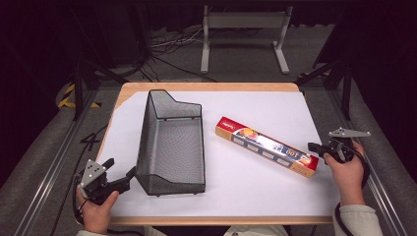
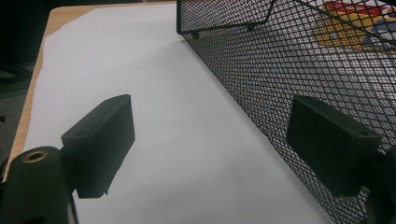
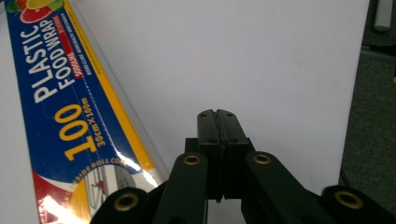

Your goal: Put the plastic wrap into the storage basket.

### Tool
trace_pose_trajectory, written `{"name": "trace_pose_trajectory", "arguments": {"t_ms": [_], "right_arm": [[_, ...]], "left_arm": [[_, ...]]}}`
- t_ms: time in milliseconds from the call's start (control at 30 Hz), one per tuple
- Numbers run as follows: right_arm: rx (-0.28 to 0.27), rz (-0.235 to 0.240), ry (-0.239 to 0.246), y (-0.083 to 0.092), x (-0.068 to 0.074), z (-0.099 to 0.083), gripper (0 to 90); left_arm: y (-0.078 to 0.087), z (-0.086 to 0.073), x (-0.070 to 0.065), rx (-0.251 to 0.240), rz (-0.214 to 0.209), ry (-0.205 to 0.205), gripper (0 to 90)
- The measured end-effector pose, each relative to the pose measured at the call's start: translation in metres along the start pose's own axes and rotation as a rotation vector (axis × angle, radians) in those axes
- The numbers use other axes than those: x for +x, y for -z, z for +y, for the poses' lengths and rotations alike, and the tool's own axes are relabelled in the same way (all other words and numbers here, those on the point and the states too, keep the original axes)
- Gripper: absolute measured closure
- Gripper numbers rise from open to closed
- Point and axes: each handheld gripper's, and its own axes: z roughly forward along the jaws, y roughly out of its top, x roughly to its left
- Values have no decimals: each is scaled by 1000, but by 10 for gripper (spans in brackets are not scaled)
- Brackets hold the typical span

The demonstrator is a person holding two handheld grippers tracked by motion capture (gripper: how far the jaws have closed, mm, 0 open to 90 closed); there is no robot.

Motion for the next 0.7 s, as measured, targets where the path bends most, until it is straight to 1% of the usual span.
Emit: {"name": "trace_pose_trajectory", "arguments": {"t_ms": [200, 233, 300, 367, 400, 500, 567, 633, 667, 700], "right_arm": [[33, -17, -8, -1, -7, -10, 900], [37, -20, -7, 0, -8, -11, 900], [62, -34, 3, 0, -10, -15, 900], [71, -10, -1, 1, -11, -19, 900], [74, -6, -2, 1, -11, -20, 900], [93, 40, 7, 1, -7, -25, 900], [103, 11, 40, 2, -2, -26, 900], [113, 10, 49, 4, 2, -28, 900], [117, 14, 64, 4, 4, -29, 900], [117, 14, 64, 4, 4, -29, 900]], "left_arm": [[-2, 1, 1, 1, 9, 10, 161], [-3, 1, 1, 2, 8, 12, 161], [-4, 2, 1, 3, 6, 10, 161], [-5, 2, 1, 2, 5, 11, 161], [-5, 2, 1, 3, 5, 8, 161], [-6, 3, 1, -3, 10, 9, 161], [-6, 4, 2, -2, 14, 10, 161], [-6, 4, 2, -3, 18, 19, 161], [-6, 4, 3, -3, 20, 21, 161], [-6, 4, 3, -3, 20, 21, 161]]}}
